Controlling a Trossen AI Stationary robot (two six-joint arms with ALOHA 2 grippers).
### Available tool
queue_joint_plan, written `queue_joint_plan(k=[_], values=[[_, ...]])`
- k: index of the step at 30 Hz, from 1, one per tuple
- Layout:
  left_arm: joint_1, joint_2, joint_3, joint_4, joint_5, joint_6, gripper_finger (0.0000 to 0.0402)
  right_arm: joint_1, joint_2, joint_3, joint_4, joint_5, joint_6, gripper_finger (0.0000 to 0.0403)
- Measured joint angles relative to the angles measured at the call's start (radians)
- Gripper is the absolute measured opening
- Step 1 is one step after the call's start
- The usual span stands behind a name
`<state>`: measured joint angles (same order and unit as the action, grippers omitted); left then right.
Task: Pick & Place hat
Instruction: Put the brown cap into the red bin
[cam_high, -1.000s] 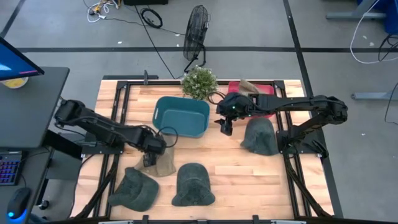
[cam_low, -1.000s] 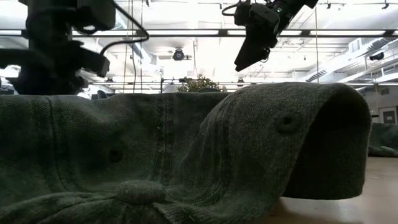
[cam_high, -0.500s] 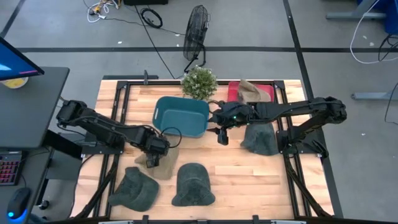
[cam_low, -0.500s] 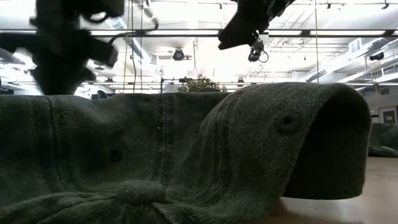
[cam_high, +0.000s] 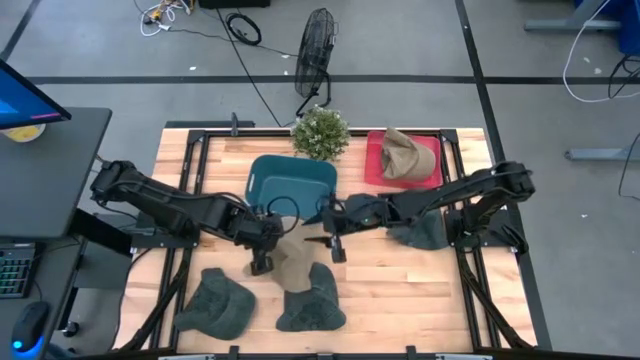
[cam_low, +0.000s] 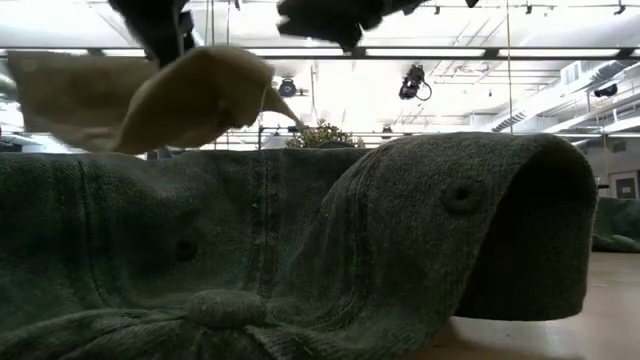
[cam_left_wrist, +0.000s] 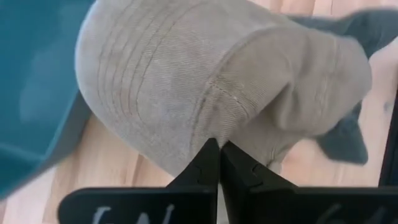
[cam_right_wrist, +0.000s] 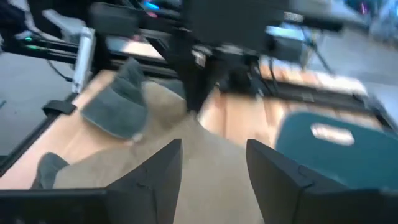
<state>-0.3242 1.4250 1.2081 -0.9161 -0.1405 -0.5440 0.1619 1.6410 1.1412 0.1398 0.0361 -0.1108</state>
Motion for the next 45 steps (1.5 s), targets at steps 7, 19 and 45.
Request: queue_joint_plan(k=[7,19,45], values=[[0.033,0.000,0.014,0.132,-0.125,-0.021,0.0005,0.032,0.039,0.000,0.114,0.004,-0.081,0.0181],[0.110,0.010,0.012,0.284,-0.134,0.141,0.0006,0.006,0.053,0.000,-0.063,0.336,-0.090,0.0181],[0.184,-0.013,0.012,0.188,-0.351,0.428,0.0132,-0.011,0.028,0.000,-0.268,0.601,0.125,0.0009]])
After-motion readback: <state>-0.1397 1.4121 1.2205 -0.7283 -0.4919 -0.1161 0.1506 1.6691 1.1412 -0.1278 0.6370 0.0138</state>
